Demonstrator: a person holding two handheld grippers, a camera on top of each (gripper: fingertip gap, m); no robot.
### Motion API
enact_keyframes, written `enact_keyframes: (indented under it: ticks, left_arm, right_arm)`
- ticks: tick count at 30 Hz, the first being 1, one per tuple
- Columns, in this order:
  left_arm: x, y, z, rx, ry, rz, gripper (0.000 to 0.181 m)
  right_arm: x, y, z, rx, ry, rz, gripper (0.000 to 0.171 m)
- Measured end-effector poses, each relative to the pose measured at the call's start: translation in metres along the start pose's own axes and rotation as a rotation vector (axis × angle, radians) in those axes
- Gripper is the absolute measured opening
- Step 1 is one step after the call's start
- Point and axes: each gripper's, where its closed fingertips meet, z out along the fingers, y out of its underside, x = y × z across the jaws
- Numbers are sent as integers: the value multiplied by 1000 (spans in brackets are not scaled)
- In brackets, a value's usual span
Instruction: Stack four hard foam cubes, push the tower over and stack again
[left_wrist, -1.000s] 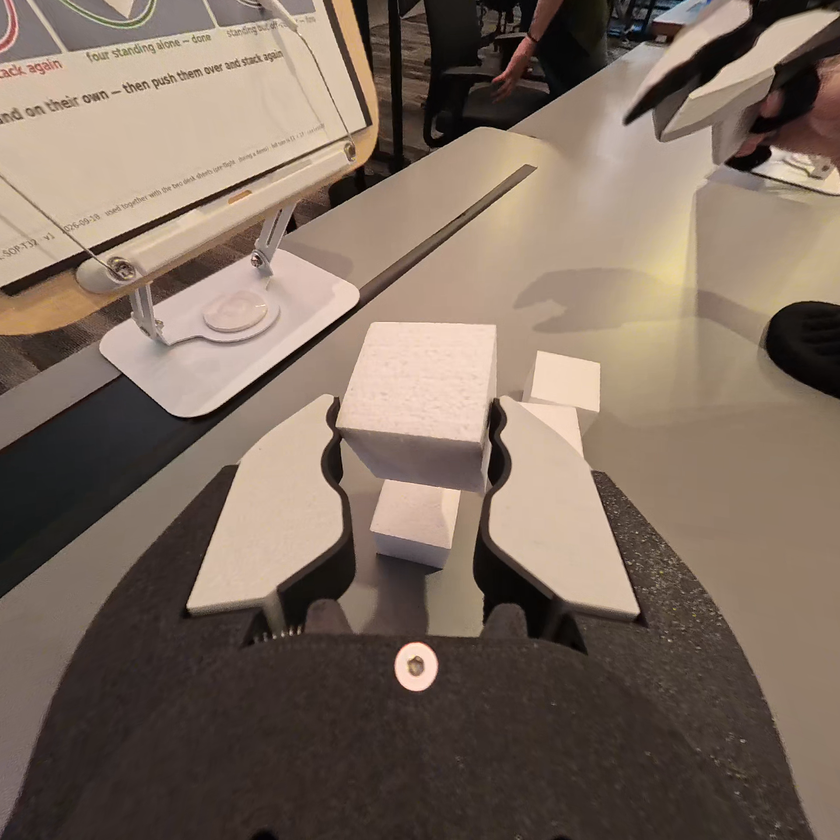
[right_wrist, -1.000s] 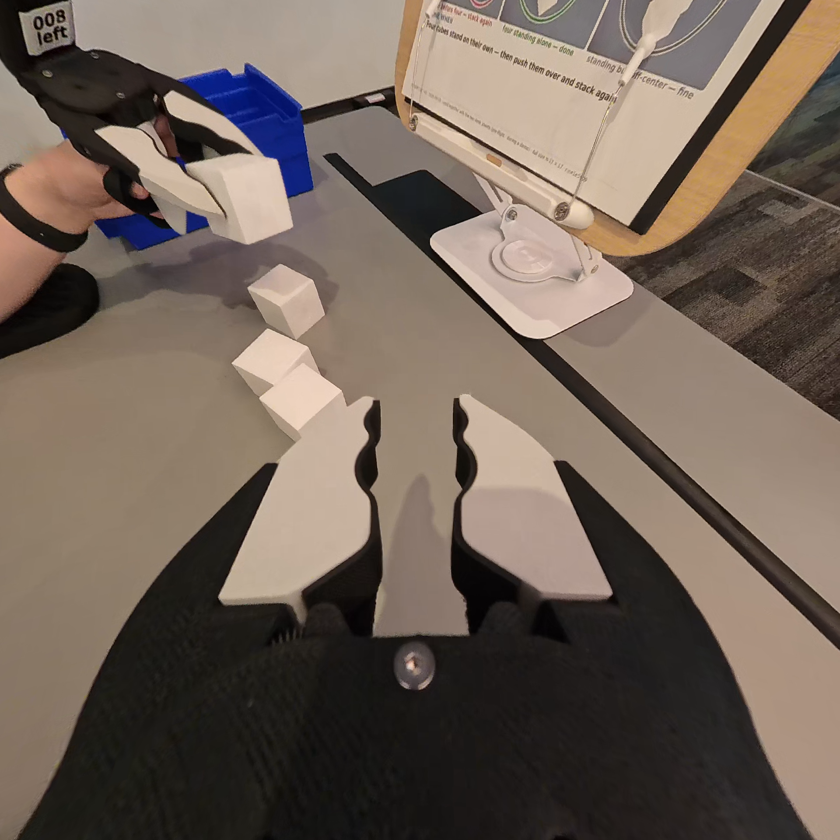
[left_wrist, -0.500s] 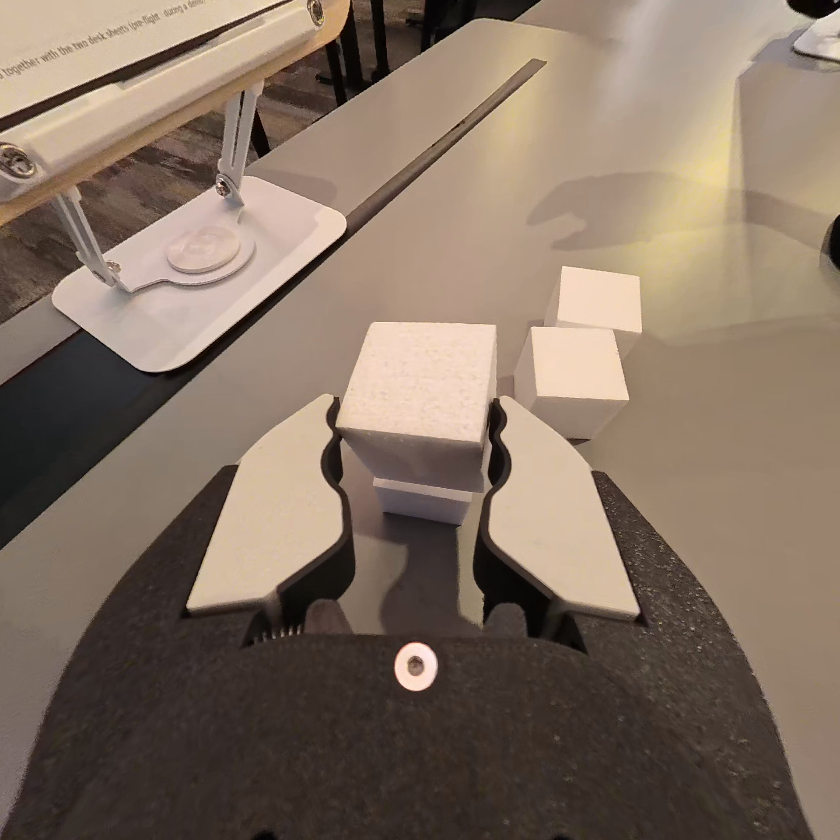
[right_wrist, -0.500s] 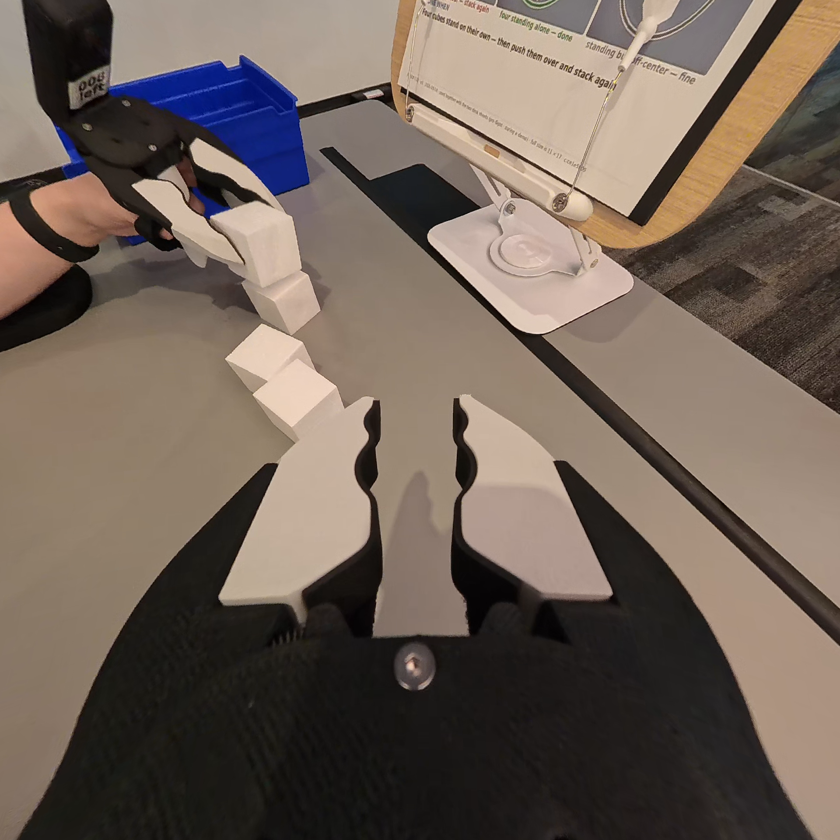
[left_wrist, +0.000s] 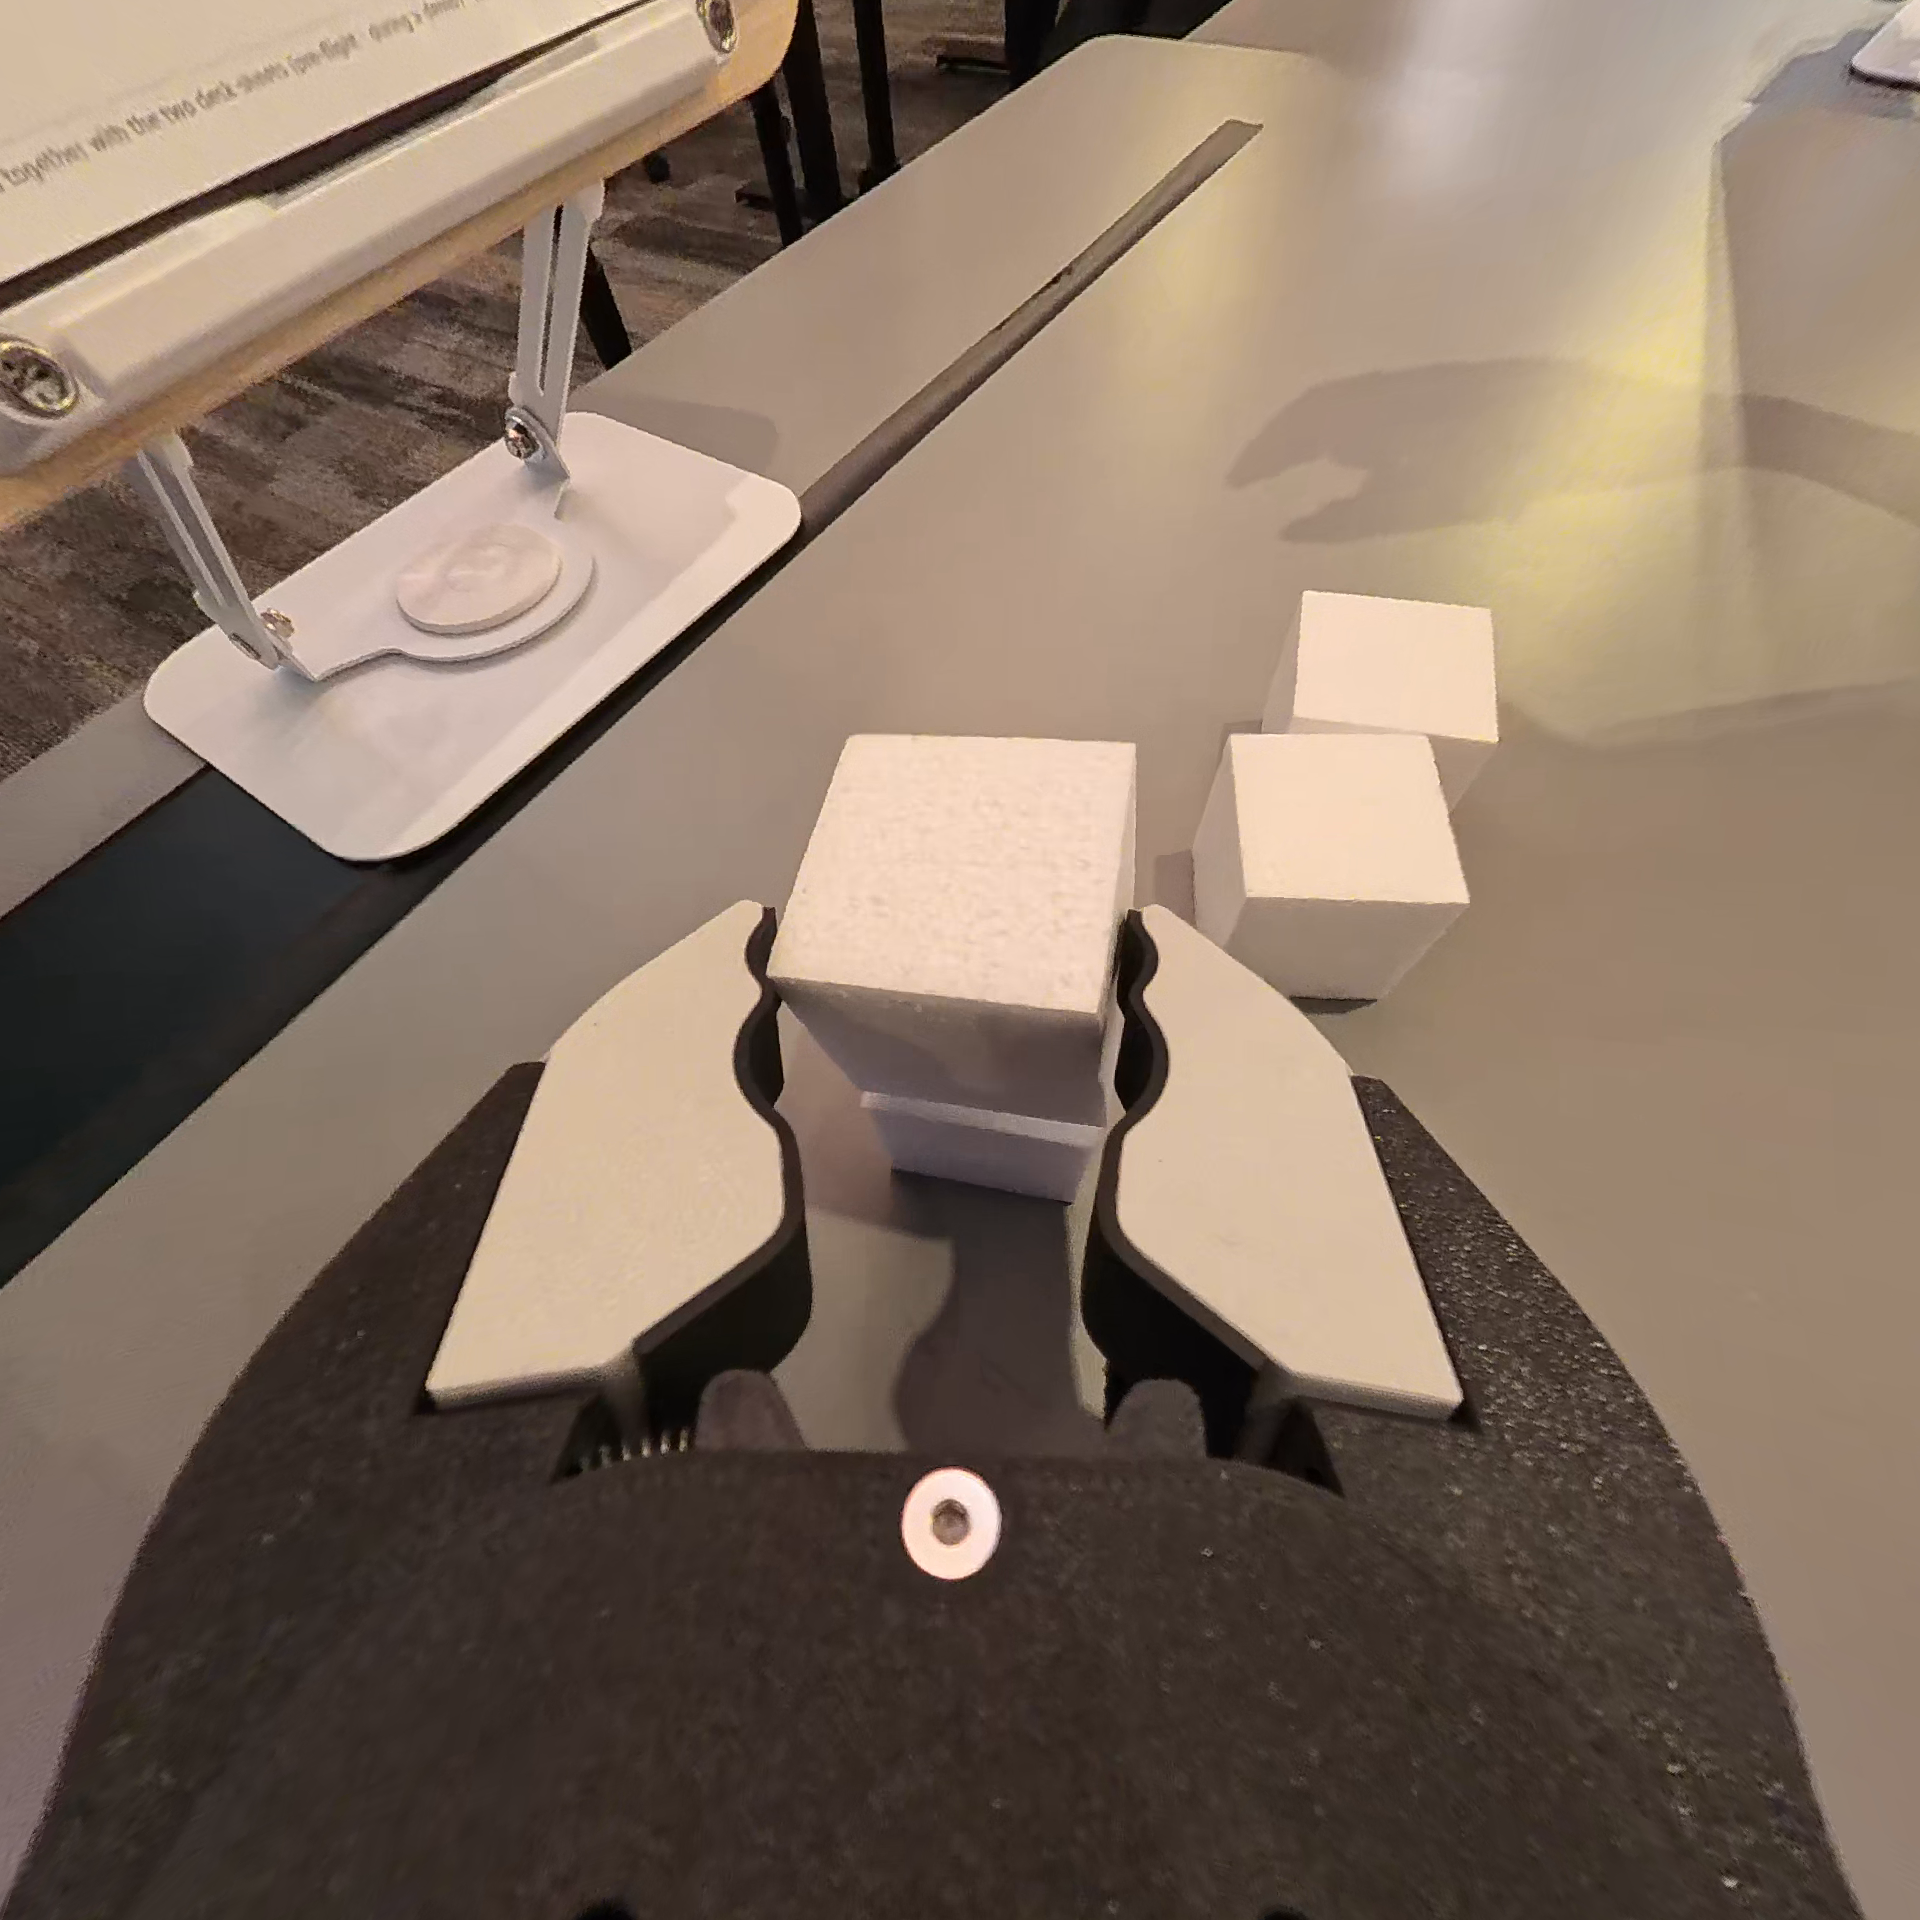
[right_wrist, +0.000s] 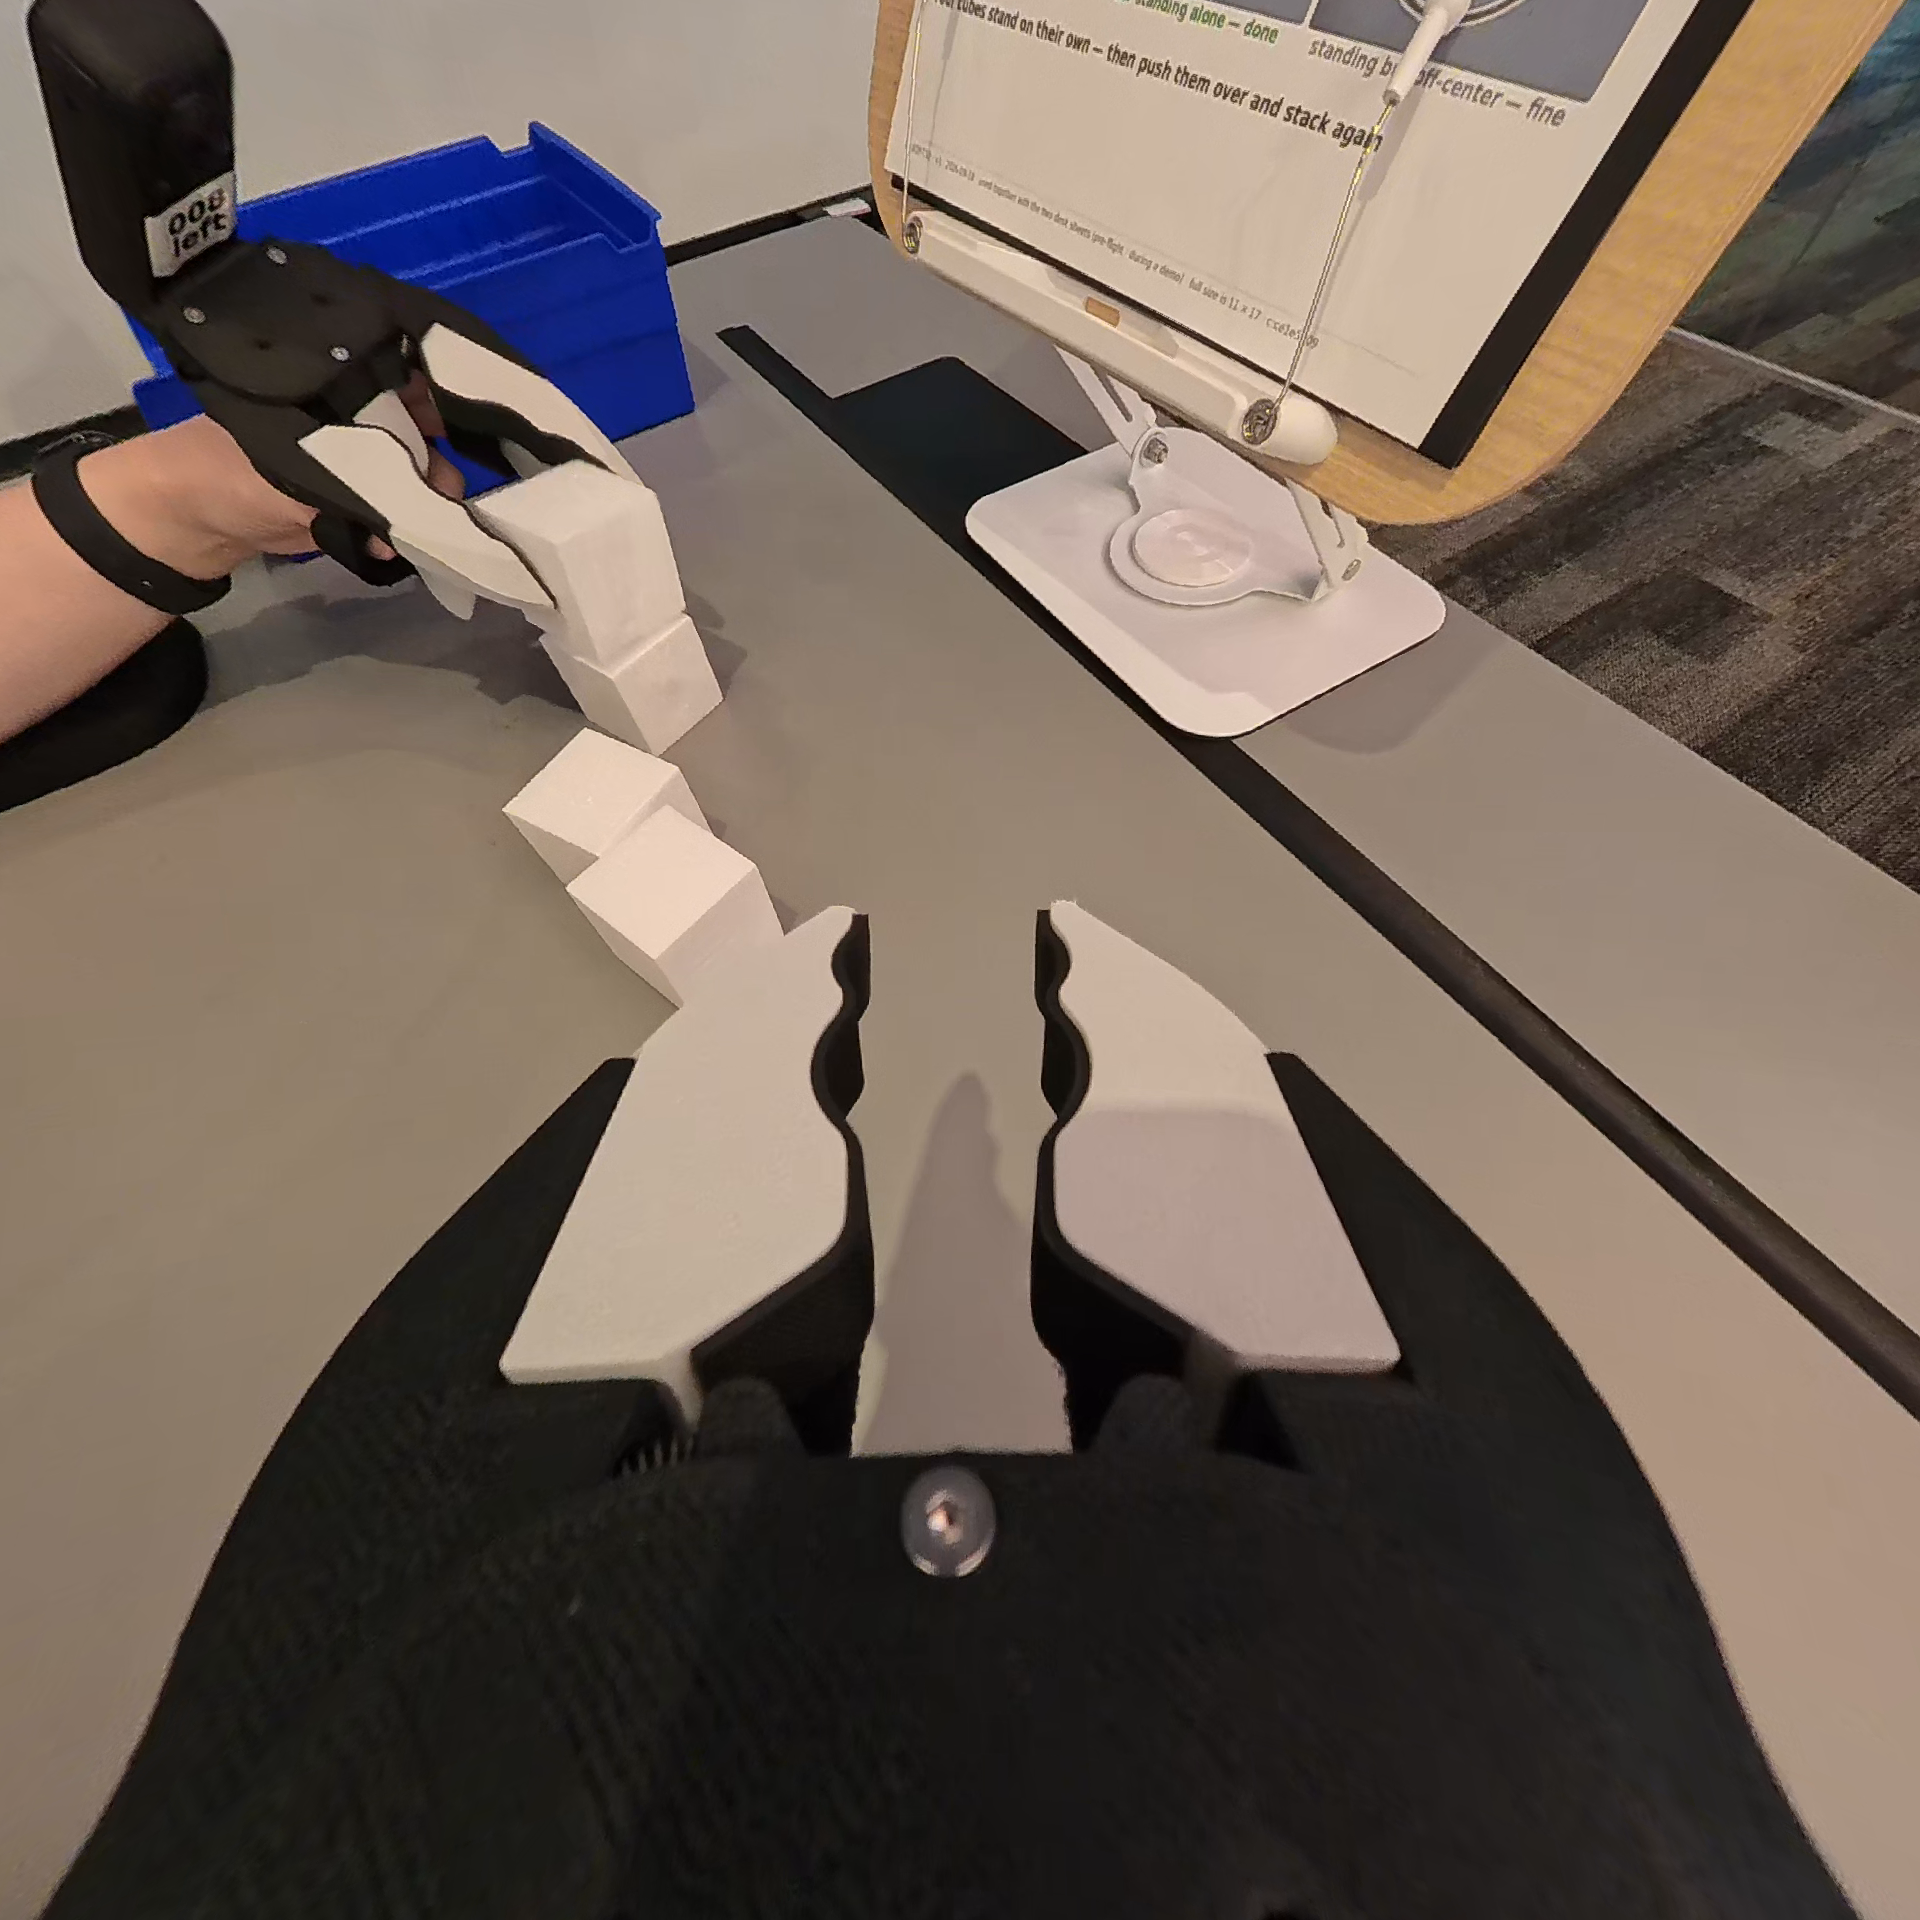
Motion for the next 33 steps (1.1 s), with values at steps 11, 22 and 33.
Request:
enact_keyframes:
  ticks: [11,22,33]
  left_arm:
    - [3,5,5,-31,-6,48,62]
    - [-1,-1,0,3,-20,41,80]
    - [-12,-70,-75,169,-82,8,91]
  right_arm:
    - [3,8,2,-21,-7,18,31]
    - [-25,9,20,6,-185,7,48]
    - [-111,41,114,37,-562,-244,86]
